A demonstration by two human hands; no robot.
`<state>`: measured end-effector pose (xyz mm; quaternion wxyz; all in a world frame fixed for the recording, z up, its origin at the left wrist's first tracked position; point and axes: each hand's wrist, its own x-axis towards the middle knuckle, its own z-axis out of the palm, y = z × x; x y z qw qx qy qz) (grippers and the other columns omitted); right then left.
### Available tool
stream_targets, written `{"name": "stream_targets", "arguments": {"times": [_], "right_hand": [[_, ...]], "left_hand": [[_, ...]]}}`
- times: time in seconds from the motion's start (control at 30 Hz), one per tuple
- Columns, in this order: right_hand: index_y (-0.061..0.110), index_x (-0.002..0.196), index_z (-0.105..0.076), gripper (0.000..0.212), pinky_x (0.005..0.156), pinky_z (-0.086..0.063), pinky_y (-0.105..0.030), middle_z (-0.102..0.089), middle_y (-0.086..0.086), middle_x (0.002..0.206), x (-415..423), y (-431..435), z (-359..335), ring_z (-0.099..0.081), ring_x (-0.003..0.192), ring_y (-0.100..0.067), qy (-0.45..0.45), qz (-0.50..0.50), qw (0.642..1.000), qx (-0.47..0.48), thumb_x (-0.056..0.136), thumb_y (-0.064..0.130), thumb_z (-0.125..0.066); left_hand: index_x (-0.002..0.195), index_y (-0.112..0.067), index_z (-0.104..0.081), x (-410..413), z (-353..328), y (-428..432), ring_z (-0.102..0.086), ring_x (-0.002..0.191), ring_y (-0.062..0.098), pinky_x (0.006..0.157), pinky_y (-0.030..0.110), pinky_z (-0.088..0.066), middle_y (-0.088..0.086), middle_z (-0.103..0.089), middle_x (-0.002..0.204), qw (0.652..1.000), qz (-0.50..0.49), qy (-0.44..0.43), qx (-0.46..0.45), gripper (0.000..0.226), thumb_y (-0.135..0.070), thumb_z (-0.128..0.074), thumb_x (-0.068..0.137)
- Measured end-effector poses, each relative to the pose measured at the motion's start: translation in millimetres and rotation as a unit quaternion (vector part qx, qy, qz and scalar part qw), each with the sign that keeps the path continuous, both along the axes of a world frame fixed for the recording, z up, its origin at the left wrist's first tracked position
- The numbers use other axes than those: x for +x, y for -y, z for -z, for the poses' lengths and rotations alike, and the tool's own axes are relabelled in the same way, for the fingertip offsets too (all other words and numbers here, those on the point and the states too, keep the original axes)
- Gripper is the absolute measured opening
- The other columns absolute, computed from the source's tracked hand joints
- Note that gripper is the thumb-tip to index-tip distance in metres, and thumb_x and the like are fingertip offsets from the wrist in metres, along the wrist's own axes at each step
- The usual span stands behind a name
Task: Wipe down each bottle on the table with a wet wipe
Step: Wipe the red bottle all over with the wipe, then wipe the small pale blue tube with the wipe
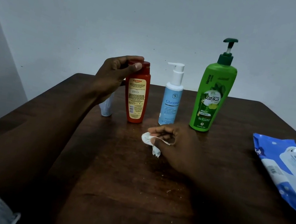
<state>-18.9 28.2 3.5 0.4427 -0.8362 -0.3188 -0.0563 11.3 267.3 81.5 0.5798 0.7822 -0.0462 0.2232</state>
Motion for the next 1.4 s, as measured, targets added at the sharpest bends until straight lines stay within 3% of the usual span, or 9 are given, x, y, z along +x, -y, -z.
{"name": "stream_targets", "arguments": {"times": [0.33,0.5,0.6,0.73,0.83,1.0,1.1,1.27,1.4], "right_hand": [[0.022,0.106,-0.077,0.021,0.072,-0.043,0.001,-0.071,0.019,0.089,-2,-1,2,-0.063,0.086,0.016,-0.011,0.002,1.0,0.01,0.087,0.012,-0.074],[0.022,0.105,-0.078,0.02,0.071,-0.043,0.0,-0.069,0.022,0.081,-1,-1,2,-0.066,0.085,0.011,-0.016,0.008,1.0,0.022,0.087,0.013,-0.075],[0.021,0.104,-0.078,0.02,0.07,-0.042,0.001,-0.071,0.02,0.085,-1,-2,0,-0.065,0.081,0.013,-0.027,0.008,0.999,0.034,0.086,0.011,-0.075],[0.018,0.104,-0.078,0.02,0.067,-0.043,0.001,-0.073,0.016,0.087,-2,-2,-1,-0.065,0.076,0.014,-0.028,0.008,0.999,0.046,0.086,0.01,-0.076],[0.02,0.104,-0.078,0.021,0.069,-0.045,0.0,-0.073,0.016,0.089,-3,-1,0,-0.066,0.079,0.012,-0.025,0.014,0.999,0.046,0.085,0.011,-0.077],[0.023,0.103,-0.078,0.021,0.07,-0.047,-0.003,-0.074,0.015,0.086,-1,1,0,-0.068,0.078,0.009,-0.03,0.028,0.998,0.053,0.084,0.014,-0.078],[0.024,0.103,-0.078,0.021,0.074,-0.049,-0.005,-0.075,0.015,0.087,-1,3,-1,-0.068,0.08,0.008,-0.036,0.031,0.998,0.052,0.084,0.015,-0.078],[0.023,0.101,-0.078,0.02,0.077,-0.052,-0.01,-0.075,0.014,0.086,-2,4,-3,-0.069,0.079,0.006,-0.046,0.033,0.996,0.069,0.084,0.013,-0.078],[0.024,0.103,-0.078,0.021,0.084,-0.056,-0.019,-0.076,0.013,0.09,-3,4,-5,-0.069,0.082,0.004,-0.045,0.035,0.996,0.07,0.085,0.015,-0.078]], "left_hand": [[0.14,-0.022,-0.055,-4,-3,-14,-0.062,0.115,0.005,0.088,0.025,-0.053,-0.008,-0.066,0.128,1.0,0.003,-0.016,0.012,0.047,-0.029,-0.065,0.095],[0.132,-0.021,-0.06,-18,10,-44,-0.062,0.114,0.01,0.091,0.025,-0.052,-0.005,-0.063,0.13,0.981,-0.186,0.046,0.02,0.044,-0.009,-0.065,0.09],[0.134,-0.015,-0.055,-32,30,-55,-0.056,0.116,0.014,0.089,0.021,-0.046,0.0,-0.058,0.134,0.966,-0.258,-0.022,0.001,0.056,-0.005,-0.069,0.081],[0.14,-0.014,-0.046,-42,60,-44,-0.05,0.111,0.014,0.075,0.015,-0.041,0.005,-0.055,0.132,0.954,-0.224,-0.193,0.042,0.067,-0.009,-0.078,0.081],[0.138,-0.022,-0.046,-41,82,-34,-0.056,0.108,0.015,0.089,0.029,-0.05,0.0,-0.059,0.122,0.95,-0.209,-0.233,0.022,0.077,-0.018,-0.087,0.073],[0.113,-0.032,-0.052,-38,90,-28,-0.061,0.099,0.015,0.094,0.041,-0.054,-0.008,-0.059,0.1,0.946,-0.242,-0.21,-0.041,0.053,-0.026,-0.087,0.073],[0.103,-0.034,-0.051,-42,89,-24,-0.062,0.095,0.014,0.095,0.043,-0.055,-0.004,-0.062,0.101,0.944,-0.252,-0.209,-0.044,0.043,-0.028,-0.084,0.077],[0.133,-0.018,-0.052,-63,69,-8,-0.056,0.095,0.01,0.066,0.021,-0.045,-0.001,-0.059,0.115,0.954,-0.227,-0.193,-0.004,0.053,-0.027,-0.076,0.087],[0.127,-0.02,-0.06,-94,55,17,-0.056,0.09,-0.001,0.067,0.018,-0.041,-0.003,-0.064,0.117,0.972,-0.183,-0.142,0.035,0.044,-0.027,-0.075,0.086]]}}
